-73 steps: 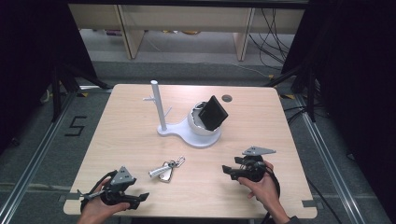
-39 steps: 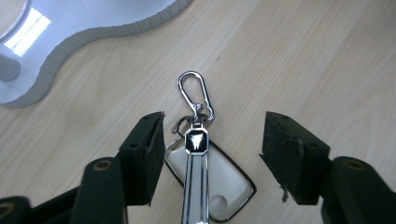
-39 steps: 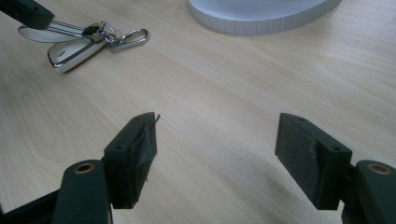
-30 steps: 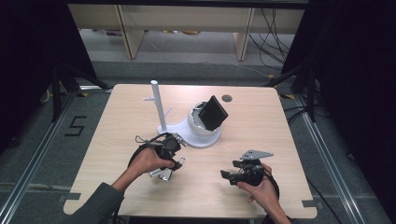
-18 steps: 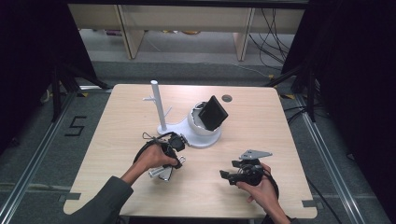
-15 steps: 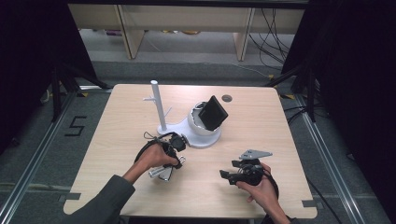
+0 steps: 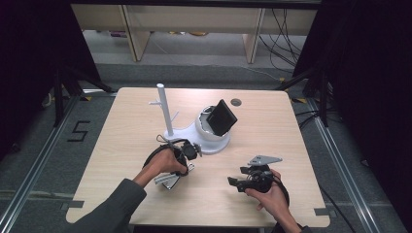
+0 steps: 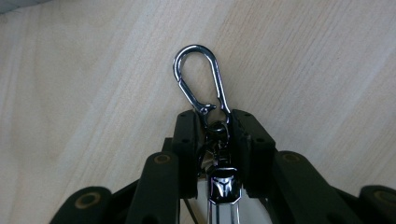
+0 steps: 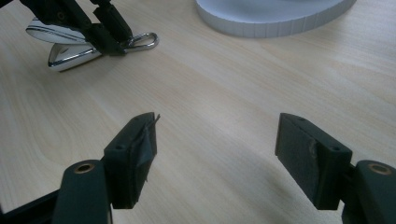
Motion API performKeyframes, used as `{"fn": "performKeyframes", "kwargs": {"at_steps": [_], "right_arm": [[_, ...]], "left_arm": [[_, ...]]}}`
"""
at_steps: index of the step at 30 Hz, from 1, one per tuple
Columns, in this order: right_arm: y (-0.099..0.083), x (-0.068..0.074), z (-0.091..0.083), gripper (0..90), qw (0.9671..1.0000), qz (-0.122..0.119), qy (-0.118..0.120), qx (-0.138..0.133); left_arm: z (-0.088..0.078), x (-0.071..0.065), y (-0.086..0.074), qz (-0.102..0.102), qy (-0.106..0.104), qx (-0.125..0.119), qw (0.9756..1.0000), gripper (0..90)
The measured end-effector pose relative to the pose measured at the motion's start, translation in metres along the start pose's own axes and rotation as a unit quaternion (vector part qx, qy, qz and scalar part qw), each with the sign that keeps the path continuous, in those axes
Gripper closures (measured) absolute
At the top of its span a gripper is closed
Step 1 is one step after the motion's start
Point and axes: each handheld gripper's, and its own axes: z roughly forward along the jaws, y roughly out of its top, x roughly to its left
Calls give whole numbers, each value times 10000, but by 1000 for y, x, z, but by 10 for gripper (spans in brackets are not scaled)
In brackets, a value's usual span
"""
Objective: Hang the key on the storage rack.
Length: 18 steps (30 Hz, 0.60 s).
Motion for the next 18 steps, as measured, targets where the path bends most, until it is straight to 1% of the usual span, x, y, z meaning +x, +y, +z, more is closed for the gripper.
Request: {"fn": "performKeyframes", "kwargs": {"at_steps": [1,2,4,5,6,9,10,11,12,13,14,17,18], "right_arm": [[0,2,0,305,9999,134,4,23],[0,0,1,305,10000,-59,-19,16],[0,0,1,305,10000,-43,-8,-4],[0,1,1,306,10000,30,18,15],[0,1,1,308,10000,23,6,10],[0,1,2,308,10000,24,39,36],[0,1,2,308,10000,52,50,28],[0,2,2,309,10000,65,58,25],[1,1,2,309,10000,9,41,16],[0,1,2,309,10000,14,25,33],[0,0,2,309,10000,-3,18,27],[1,0,2,312,10000,2,59,0],[1,1,2,312,10000,-15,25,9]], "left_arm": [[0,-1,1,18,8,49,10000,714],[0,-1,3,65,35,72,9999,716],[0,-1,5,38,53,86,9999,721],[0,-1,6,47,44,115,9999,722],[1,-1,7,26,15,134,9999,726],[1,1,8,-93,-62,184,9998,739],[1,1,8,-81,-56,196,9998,744],[1,1,9,20,-9,215,9998,745],[1,0,10,56,-8,226,9997,746],[1,0,10,37,-34,244,9997,747],[1,0,10,93,-21,243,9997,749],[1,0,9,131,-27,227,9997,751],[1,0,9,150,-35,221,9996,751]]}}
